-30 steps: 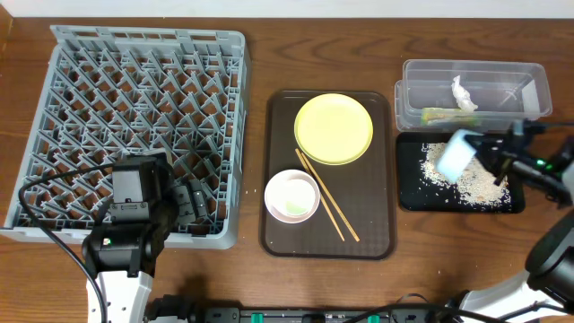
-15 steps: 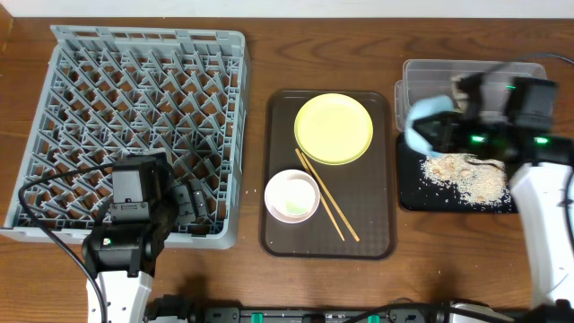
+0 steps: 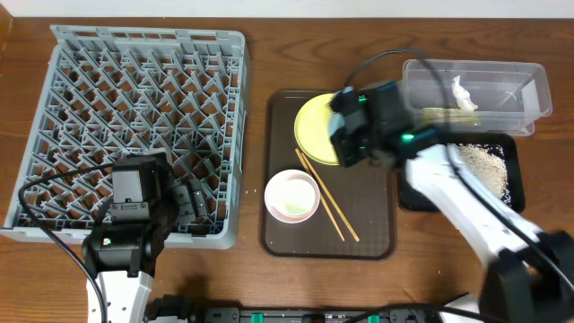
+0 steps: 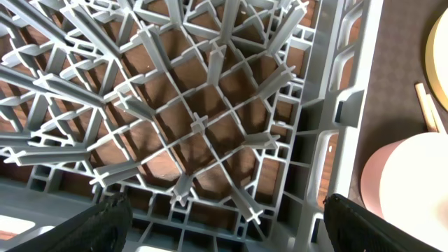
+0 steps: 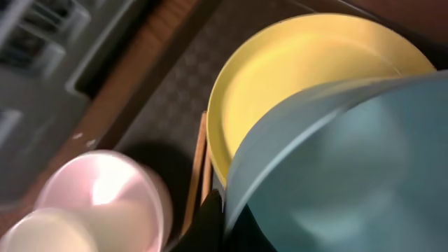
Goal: Sort waste into correct bins and load items into the dishwasher
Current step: 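Carry the emptied blue bowl with the right gripper onto the yellow plate, then grasp the pink bowl with the right gripper and lift it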
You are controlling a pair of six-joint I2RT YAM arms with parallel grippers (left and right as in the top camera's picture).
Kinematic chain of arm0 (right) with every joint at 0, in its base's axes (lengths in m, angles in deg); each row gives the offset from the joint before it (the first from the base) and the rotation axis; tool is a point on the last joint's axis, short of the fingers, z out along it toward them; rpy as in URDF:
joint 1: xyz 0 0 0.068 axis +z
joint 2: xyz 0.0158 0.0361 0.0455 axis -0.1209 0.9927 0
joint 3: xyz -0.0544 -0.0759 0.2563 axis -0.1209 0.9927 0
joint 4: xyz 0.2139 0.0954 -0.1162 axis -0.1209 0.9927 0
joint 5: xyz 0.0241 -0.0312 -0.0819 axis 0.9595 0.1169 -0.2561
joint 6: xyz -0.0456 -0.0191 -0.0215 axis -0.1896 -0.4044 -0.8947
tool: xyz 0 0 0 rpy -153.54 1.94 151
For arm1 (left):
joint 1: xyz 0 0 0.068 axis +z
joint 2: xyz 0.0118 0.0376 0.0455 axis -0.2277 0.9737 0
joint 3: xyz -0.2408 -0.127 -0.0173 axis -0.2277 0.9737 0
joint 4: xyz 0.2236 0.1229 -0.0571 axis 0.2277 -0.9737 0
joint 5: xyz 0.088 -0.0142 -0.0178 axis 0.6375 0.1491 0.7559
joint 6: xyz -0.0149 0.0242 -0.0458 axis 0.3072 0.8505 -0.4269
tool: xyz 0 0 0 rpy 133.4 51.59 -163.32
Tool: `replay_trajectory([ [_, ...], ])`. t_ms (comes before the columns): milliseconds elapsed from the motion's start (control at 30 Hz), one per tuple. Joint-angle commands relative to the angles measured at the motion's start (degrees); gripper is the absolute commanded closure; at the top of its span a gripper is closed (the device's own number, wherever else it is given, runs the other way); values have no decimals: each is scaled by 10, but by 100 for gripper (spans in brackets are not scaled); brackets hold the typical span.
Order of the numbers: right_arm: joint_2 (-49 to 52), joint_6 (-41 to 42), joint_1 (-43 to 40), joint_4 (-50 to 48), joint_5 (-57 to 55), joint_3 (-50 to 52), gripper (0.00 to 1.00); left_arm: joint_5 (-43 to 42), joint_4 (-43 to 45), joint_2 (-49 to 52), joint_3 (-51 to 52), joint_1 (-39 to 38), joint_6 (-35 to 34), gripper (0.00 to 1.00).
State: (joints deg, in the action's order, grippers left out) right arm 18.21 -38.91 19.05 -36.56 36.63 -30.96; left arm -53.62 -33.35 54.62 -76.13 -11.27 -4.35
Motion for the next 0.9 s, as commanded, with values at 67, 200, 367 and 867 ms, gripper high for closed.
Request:
replay_trajectory([
  [67,81,-16,42,-54,-78,-5,99,-1,0,0,-12,3,-3,11],
  [200,102,-16,46,-59,-99,-5,96,-1,0,0,-12,3,-3,11],
  [367,95,-16,46,-55,-101,-5,81,-1,1,0,-12,3,-3,11],
  [867,-56,13,52,35,34,-8,64,-2,1,0,-12,3,-3,11],
])
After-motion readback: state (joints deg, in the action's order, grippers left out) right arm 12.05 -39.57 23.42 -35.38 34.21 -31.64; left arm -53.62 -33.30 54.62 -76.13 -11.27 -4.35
